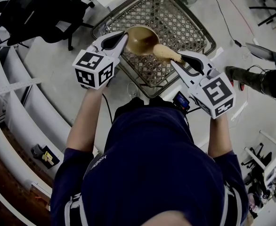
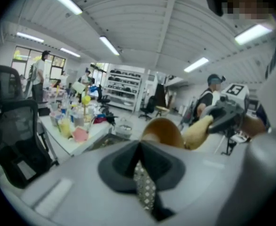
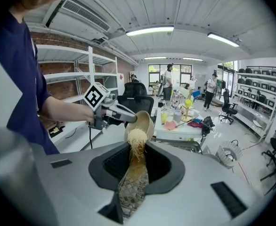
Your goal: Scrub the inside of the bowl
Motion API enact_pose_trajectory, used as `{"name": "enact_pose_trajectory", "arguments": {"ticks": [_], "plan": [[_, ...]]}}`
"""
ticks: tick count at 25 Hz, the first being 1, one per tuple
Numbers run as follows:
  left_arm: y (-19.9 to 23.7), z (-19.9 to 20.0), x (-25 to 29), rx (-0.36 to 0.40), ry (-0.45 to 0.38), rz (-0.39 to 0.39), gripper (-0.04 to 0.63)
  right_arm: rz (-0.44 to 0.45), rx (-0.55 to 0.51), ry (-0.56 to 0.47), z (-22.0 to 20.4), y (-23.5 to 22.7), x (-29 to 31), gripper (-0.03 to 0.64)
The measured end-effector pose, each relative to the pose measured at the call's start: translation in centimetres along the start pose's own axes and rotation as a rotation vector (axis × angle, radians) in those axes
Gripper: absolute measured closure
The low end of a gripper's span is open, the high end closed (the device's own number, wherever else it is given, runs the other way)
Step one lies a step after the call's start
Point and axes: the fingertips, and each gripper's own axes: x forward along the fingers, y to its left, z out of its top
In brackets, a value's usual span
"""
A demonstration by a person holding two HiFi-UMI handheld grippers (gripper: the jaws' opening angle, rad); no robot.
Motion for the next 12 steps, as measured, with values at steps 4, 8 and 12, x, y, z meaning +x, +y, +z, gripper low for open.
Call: {"name": "enact_pose_trajectory", "arguments": {"ticks": [4, 8, 12], "plan": [[-1.7, 0.0, 0.8, 0.108, 0.038, -0.018, 0.586, -0.023, 0.001, -0.014, 0.6, -1.2, 0.1, 0.548], [-3.5, -0.9, 1.5, 0.232, 0.102, -0.044, 0.586, -0.027, -0.013, -0.037, 1.7, -1.4, 0.2, 0.548], [-6.5, -1.3, 2.4, 0.366, 0.137, -0.099, 0.586, 0.0, -0.046, -0.044, 2.8, -0.6, 1.5, 0.548]]}}
